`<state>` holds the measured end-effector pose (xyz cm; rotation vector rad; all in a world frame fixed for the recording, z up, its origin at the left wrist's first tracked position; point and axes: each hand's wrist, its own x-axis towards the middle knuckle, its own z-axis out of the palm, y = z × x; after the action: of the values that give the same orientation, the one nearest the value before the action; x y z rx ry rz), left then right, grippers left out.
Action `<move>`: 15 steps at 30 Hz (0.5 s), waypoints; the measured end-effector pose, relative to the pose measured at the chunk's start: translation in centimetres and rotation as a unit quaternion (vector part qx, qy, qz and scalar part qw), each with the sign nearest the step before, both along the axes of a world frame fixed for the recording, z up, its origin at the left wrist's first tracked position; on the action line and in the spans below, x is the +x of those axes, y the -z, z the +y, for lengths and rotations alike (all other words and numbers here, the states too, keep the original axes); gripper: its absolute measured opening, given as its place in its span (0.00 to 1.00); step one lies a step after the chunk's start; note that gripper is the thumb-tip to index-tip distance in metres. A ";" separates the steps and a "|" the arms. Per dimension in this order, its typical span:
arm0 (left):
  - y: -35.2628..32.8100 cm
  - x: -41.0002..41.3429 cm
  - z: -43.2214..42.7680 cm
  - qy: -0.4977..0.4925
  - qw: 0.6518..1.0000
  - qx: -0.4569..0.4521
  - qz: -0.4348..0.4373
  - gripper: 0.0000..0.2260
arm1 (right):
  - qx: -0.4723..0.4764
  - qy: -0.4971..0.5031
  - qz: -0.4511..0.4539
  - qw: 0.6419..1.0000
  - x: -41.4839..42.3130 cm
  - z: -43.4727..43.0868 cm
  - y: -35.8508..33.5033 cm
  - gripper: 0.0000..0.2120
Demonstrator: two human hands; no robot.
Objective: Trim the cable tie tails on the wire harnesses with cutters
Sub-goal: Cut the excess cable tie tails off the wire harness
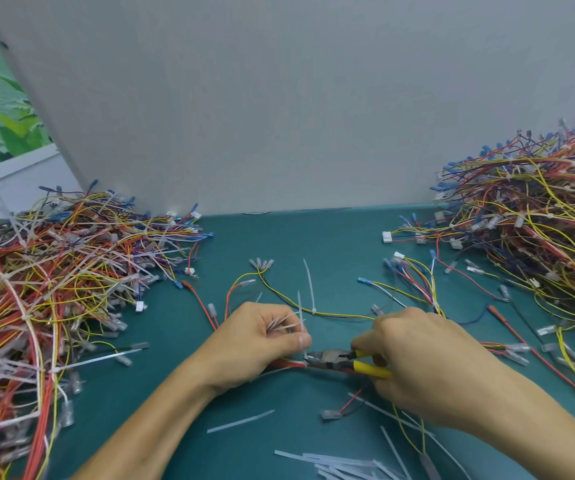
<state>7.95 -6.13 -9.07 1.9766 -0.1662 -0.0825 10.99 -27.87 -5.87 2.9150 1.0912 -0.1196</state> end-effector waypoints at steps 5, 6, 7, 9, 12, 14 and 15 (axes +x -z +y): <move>0.2 0.1 0.1 0.002 1.000 -0.007 -0.006 0.07 | 0.007 -0.008 -0.013 1.000 0.0 0.1 0.4 0.04; 0.3 0.1 0.1 0.002 1.000 -0.009 -0.006 0.07 | 0.008 -0.010 -0.014 1.000 0.0 0.1 0.4 0.04; 0.3 0.1 0.1 0.002 1.000 -0.011 -0.006 0.06 | 0.008 -0.012 -0.015 1.000 0.0 0.1 0.4 0.03; 0.3 0.2 0.1 0.002 1.000 -0.015 -0.006 0.06 | 0.005 -0.014 -0.020 1.000 0.0 0.1 0.5 0.02; 0.3 0.2 0.0 -0.002 1.000 -0.013 -0.005 0.07 | -0.001 -0.014 -0.035 0.999 0.0 0.1 0.6 0.03; 0.3 0.2 -0.1 -0.004 1.000 -0.010 -0.003 0.07 | -0.004 -0.014 -0.040 0.999 0.0 0.1 0.6 0.04; 0.2 0.2 -0.1 -0.005 1.000 -0.008 -0.002 0.07 | -0.005 -0.014 -0.041 0.999 -0.1 0.1 0.6 0.04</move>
<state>8.11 -6.27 -9.31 1.9622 -0.1597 -0.0703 10.93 -27.79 -6.43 2.8663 1.1151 -0.0048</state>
